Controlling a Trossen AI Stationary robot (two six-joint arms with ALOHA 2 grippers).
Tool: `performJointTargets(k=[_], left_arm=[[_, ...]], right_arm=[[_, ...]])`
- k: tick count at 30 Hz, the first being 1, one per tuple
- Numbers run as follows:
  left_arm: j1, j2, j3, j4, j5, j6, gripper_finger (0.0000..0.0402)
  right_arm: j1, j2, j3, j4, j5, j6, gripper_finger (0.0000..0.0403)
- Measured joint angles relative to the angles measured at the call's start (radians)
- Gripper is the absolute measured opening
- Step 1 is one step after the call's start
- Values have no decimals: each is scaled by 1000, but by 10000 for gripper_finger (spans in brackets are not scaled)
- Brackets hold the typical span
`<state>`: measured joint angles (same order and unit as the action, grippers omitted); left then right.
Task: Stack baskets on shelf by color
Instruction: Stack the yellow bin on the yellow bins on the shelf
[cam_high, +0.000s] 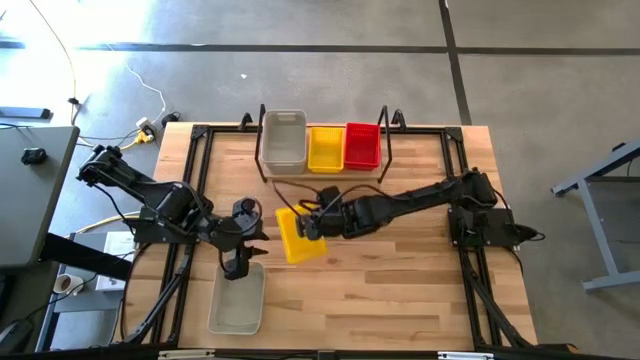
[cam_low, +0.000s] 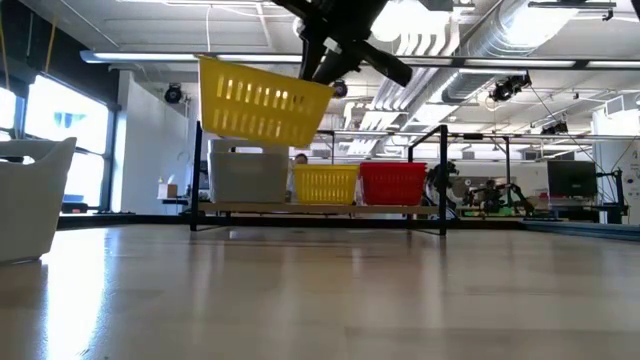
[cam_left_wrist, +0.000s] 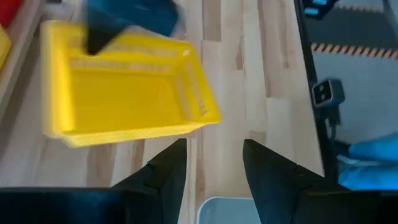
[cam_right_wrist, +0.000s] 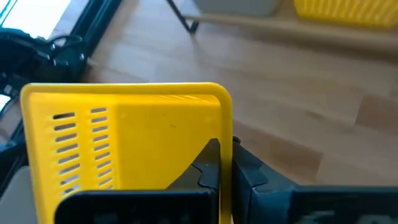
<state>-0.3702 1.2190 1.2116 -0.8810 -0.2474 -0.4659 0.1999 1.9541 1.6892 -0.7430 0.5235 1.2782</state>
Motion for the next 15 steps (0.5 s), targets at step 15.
performJointTargets(k=[15], left_arm=[[14, 79, 1, -8, -113, 325, 147]], right_arm=[[-158, 0, 99, -24, -50, -204, 0]])
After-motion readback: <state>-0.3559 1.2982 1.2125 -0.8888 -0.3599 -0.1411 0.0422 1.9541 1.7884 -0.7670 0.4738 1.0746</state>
